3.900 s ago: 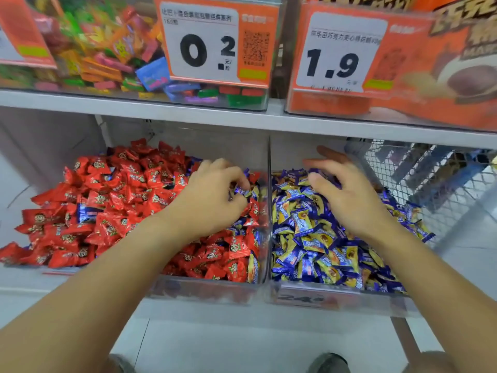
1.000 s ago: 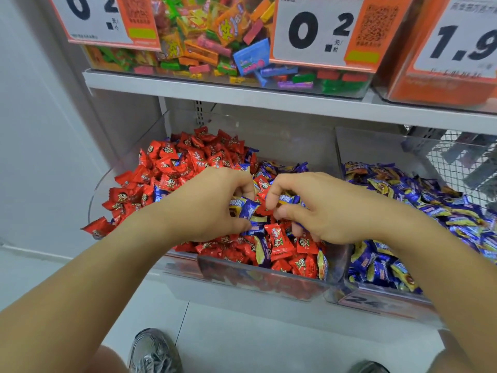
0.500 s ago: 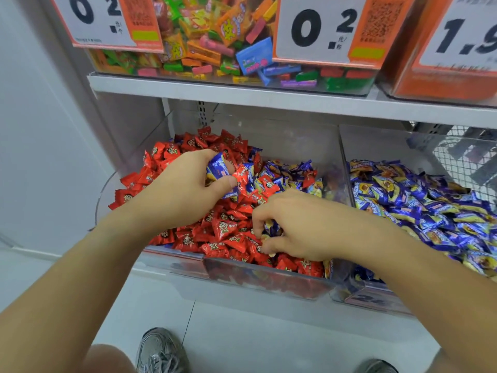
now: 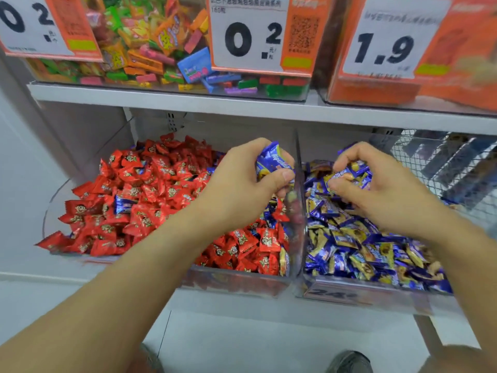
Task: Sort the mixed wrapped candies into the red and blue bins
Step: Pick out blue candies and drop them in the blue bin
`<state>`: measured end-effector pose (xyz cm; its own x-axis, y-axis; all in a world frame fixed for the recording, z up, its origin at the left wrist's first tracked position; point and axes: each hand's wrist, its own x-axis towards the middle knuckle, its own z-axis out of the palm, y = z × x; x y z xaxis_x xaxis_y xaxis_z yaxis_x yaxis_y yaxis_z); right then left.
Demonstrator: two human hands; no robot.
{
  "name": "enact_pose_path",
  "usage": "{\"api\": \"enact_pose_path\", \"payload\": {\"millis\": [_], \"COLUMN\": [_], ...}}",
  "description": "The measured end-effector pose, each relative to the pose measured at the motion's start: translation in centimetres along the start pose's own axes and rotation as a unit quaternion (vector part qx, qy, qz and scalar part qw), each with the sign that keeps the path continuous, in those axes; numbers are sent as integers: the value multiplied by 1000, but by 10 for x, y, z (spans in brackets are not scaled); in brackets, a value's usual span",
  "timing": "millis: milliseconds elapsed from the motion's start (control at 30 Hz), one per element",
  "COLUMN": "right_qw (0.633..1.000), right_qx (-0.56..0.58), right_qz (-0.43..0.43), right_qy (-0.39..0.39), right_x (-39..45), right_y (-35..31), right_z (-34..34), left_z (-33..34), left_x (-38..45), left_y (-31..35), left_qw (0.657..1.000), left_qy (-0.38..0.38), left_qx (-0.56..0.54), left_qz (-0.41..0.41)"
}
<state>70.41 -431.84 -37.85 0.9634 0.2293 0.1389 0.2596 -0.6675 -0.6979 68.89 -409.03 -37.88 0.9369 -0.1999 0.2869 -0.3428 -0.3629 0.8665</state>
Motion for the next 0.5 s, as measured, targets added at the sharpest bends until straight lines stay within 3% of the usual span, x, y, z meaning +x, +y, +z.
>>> {"api": "enact_pose_path", "payload": {"millis": [100,200,367,500], "right_qw": [998,998,1000,999], "right_qx": [-21,-6,7,-33], "right_qz": [26,28,17,-11], "right_qy": [46,57,14,-36], "right_x": [3,7,11,13], "right_y": [13,21,34,30], "right_z": [0,-2,-14,-15], "left_z": [33,62,67,33], "left_x": [16,30,31,28], "left_y": [8,4,-1,-22], "left_qw": [1000,997,984,983], "left_qy": [-4,-3,-46,7], "left_qx": [-6,64,154,174], "left_qz": [17,36,82,53]}}
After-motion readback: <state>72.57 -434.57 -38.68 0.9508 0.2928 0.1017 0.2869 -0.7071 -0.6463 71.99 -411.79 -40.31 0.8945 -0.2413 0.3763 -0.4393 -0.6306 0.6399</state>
